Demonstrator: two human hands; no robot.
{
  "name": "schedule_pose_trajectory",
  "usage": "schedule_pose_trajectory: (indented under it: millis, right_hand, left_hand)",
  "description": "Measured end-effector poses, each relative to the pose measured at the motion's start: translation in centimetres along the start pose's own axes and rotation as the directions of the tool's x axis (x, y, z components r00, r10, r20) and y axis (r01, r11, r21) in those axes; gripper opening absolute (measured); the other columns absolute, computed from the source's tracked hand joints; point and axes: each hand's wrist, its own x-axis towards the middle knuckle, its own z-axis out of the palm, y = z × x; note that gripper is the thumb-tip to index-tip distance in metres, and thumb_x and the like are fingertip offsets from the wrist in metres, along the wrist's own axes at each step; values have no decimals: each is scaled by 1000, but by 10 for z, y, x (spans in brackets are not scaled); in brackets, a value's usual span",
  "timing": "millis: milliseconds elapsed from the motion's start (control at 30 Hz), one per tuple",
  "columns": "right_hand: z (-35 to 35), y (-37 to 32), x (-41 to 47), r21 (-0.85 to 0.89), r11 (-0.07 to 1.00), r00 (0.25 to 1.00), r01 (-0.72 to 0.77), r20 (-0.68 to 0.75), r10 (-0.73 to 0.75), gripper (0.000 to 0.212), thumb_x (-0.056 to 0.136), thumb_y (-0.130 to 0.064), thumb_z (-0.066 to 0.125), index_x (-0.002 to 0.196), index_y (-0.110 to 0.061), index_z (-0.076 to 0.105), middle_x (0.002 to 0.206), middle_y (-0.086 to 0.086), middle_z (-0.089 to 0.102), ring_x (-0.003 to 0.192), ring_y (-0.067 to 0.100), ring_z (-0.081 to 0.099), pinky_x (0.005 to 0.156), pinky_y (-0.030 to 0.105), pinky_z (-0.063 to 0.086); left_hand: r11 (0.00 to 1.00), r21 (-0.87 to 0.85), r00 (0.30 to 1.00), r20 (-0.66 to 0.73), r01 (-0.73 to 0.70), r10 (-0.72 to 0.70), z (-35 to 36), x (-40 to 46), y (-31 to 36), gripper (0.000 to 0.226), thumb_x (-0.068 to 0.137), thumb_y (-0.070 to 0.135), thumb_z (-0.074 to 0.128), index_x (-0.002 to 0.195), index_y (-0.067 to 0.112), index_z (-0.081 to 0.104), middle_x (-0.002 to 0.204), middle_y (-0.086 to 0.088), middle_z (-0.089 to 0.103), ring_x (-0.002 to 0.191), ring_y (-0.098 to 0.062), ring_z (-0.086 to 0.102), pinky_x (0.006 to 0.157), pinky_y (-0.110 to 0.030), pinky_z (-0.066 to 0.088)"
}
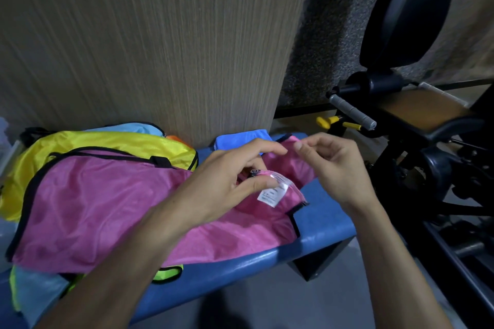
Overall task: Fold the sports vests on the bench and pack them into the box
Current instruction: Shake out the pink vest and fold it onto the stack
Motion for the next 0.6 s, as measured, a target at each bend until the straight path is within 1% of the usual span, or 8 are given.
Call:
schedule_pose_trajectory:
  millis: [100,167,233,300,367,433,500,600]
  right_hand:
    - [-1,-13,2,46,999,994,-21,110,16,12,96,-13,69,91,-3,73,86,22,73,78,26,66,74,45,50]
    - [-2,-20,1,79,996,983,-46,182,31,21,95,-20,67,96,-1,73,92,26,70,82,24,62,72,46,48]
    - [-7,-23,0,148,985,983,-92,169,67,26,94,-22,64,97,3,69,86,25,66,79,24,57,69,41,44]
    - [-13,-26,-2,192,976,991,-101,110,81,17,98,-13,63,91,2,66,78,14,64,76,20,55,67,34,44]
    - [-17,-29,-4,176,982,996,-69,75,56,11,98,-5,61,90,1,66,79,9,66,77,16,58,68,25,46]
    - [-17,-30,-6,141,989,998,-36,57,29,10,98,-2,59,94,0,68,83,13,69,78,16,61,71,26,47]
    - [-15,-30,-7,126,992,1000,-17,12,15,14,99,-1,56,95,-2,69,89,16,71,80,17,63,74,28,48]
    - [-13,-30,-8,126,992,999,10,-32,-6,16,103,-8,54,97,-5,68,91,16,68,84,16,61,78,28,48]
  left_hand:
    - [993,65,991,95,-100,93,-8,17,26,38,97,31,68,133,37,56,93,13,69,84,-15,67,80,-38,52]
    - [978,138,979,155,-158,136,-11,39,33,37,98,22,68,133,28,58,97,15,67,93,-7,65,86,-31,52]
    - [968,192,975,181,-163,128,-12,59,35,35,97,21,69,130,26,57,97,12,67,92,-2,63,83,-27,51]
    - [962,217,982,128,-166,140,-9,71,33,31,94,23,73,122,24,59,91,11,67,84,2,61,74,-18,45]
    - [968,185,985,28,-172,170,-4,76,30,28,90,24,77,113,19,61,88,11,69,79,1,61,70,-14,43]
    - [972,161,982,-56,-171,182,1,78,28,28,88,24,79,110,19,63,88,11,69,81,-1,63,71,-14,46]
    - [971,170,978,-97,-167,185,6,82,26,26,87,25,80,107,20,64,88,12,69,84,-2,64,73,-16,48]
    - [970,174,974,-127,-166,190,11,88,22,23,87,25,80,105,20,66,89,13,68,88,-5,66,76,-25,52]
